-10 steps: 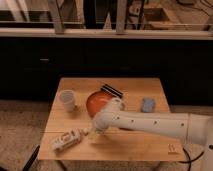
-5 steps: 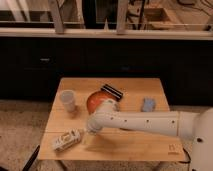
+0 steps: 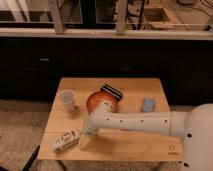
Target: Place the bottle in the ceramic bowl
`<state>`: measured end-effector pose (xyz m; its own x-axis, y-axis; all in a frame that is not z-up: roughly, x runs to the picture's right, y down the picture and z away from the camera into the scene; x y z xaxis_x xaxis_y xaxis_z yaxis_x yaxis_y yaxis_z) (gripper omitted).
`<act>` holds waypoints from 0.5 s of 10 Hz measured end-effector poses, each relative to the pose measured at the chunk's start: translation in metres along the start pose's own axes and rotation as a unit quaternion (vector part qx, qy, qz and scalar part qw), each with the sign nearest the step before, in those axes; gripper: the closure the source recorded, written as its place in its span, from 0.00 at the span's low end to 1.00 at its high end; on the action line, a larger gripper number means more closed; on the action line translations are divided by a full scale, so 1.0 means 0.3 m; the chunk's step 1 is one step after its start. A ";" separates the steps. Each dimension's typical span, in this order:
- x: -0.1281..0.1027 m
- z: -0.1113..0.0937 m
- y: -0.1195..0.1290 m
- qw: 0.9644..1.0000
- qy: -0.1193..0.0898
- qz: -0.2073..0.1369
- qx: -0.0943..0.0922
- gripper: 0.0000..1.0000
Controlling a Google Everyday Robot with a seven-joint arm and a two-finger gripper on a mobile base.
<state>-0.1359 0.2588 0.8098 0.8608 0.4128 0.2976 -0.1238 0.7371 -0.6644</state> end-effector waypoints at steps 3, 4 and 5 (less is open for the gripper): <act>-0.012 0.014 0.006 1.000 -0.006 -0.003 -0.010 0.20; -0.018 0.017 0.006 1.000 -0.007 -0.005 -0.013 0.20; -0.025 0.020 0.007 1.000 -0.008 -0.006 -0.016 0.20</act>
<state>-0.1455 0.2603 0.8103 0.8543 0.4123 0.3167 -0.0971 0.7250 -0.6818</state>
